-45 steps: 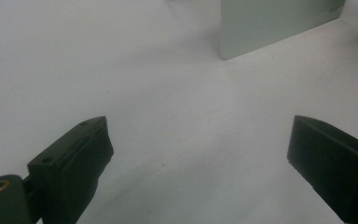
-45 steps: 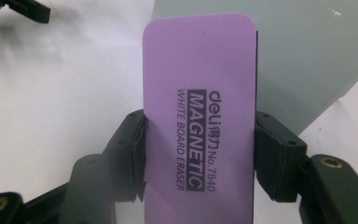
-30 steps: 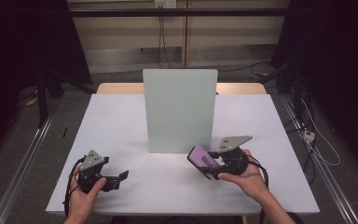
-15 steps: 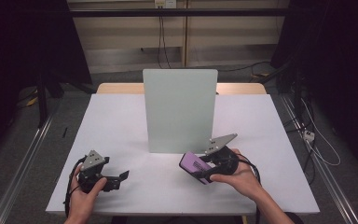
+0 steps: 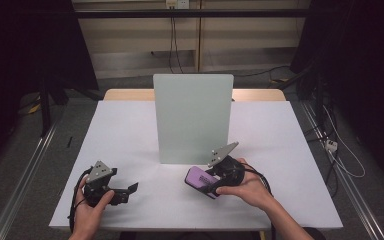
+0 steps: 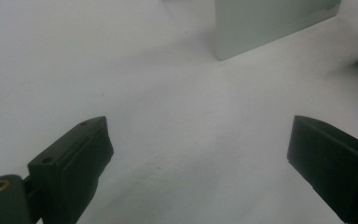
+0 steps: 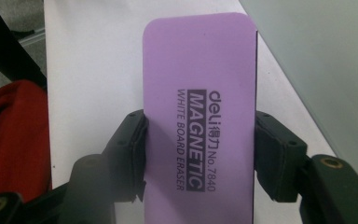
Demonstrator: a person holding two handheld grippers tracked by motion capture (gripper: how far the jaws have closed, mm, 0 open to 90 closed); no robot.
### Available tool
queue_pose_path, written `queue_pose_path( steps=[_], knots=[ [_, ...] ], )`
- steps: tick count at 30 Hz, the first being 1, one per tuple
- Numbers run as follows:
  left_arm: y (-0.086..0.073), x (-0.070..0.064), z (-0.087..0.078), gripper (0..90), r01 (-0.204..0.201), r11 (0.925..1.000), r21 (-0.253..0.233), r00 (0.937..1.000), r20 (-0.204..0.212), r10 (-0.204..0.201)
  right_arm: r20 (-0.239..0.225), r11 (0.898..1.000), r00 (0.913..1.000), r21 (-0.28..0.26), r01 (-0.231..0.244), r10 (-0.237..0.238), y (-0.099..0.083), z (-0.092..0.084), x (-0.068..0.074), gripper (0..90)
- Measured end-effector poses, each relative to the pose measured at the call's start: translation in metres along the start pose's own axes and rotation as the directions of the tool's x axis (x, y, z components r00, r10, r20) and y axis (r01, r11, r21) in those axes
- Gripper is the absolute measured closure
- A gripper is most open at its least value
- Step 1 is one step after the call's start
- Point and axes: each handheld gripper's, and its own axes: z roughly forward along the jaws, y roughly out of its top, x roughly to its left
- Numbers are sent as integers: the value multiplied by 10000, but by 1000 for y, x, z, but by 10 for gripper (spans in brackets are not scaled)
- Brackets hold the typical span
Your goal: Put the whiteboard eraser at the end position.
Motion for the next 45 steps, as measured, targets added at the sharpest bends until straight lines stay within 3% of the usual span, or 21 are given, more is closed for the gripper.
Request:
queue_pose_path(
  steps=[33, 41, 45],
  knots=[
    [0, 1, 0, 61, -21, 10000, 3, 10000, 19, 21, -530, 9957, 9986, 917, 142, -94, 9, 25, -1, 411],
    [0, 1, 0, 61, -23, 10000, -28, 10000, 41, 24, -532, 9971, 9986, 761, 56, -16, 9, 27, -4, 399],
    [0, 1, 0, 61, -11, 10000, -22, 10000, 25, 11, -494, 9977, 9988, 673, -31, 64, 9, 27, -4, 324]
  ],
)
